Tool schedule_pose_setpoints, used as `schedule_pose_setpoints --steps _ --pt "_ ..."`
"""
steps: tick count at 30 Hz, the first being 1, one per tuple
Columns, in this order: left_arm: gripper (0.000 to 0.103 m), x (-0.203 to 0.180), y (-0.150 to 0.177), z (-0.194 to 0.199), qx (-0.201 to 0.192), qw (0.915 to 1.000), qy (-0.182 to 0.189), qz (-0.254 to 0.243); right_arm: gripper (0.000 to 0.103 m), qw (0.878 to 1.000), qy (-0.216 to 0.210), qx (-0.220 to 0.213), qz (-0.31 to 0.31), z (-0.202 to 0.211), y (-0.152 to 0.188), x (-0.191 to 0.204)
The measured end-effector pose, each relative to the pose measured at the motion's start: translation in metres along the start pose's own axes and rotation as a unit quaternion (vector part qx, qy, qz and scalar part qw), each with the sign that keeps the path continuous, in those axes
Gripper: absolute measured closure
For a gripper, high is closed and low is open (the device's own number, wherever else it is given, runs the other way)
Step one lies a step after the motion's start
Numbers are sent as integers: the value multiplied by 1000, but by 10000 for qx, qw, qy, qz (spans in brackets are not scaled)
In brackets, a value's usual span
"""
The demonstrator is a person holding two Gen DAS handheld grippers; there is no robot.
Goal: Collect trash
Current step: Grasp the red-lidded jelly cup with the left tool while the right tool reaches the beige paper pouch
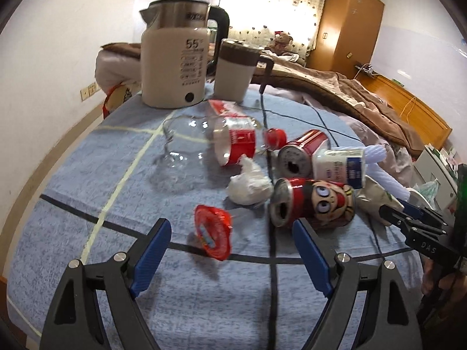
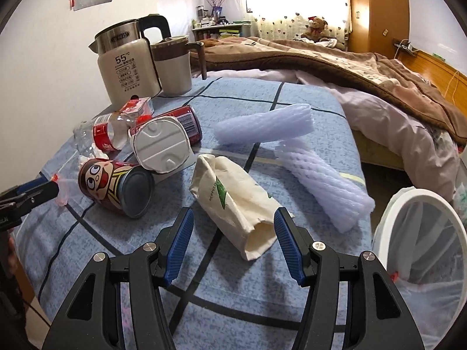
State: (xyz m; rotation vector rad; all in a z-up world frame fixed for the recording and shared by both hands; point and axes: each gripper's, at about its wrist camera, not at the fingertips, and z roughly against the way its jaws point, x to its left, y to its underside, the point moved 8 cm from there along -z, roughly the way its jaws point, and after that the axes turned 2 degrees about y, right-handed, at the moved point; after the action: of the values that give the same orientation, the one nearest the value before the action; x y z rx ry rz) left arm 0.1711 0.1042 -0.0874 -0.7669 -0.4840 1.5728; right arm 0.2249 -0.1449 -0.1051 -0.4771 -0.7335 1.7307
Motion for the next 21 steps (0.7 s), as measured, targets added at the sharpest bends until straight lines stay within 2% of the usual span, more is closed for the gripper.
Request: schedule_pose_setpoints --steps 2,6,11,15,21 --pt "17 4 3 -6 59 10000 11 19 45 10000 -9 -16 -17 -1 -1 1" --pt "16 10 5 -16 190 9998 -19 18 60 10000 23 22 -35 -4 0 0" --pt "16 14 4 -26 283 9995 -39 95 66 10000 42 -4 -68 -4 -1 -1" --pt "17 11 6 -34 401 9991 125 111 73 10000 44 -31 -76 -4 -1 0" --pt "18 8 3 -37 355 9990 239 134 78 9999 20 -52 -90 -3 -1 0"
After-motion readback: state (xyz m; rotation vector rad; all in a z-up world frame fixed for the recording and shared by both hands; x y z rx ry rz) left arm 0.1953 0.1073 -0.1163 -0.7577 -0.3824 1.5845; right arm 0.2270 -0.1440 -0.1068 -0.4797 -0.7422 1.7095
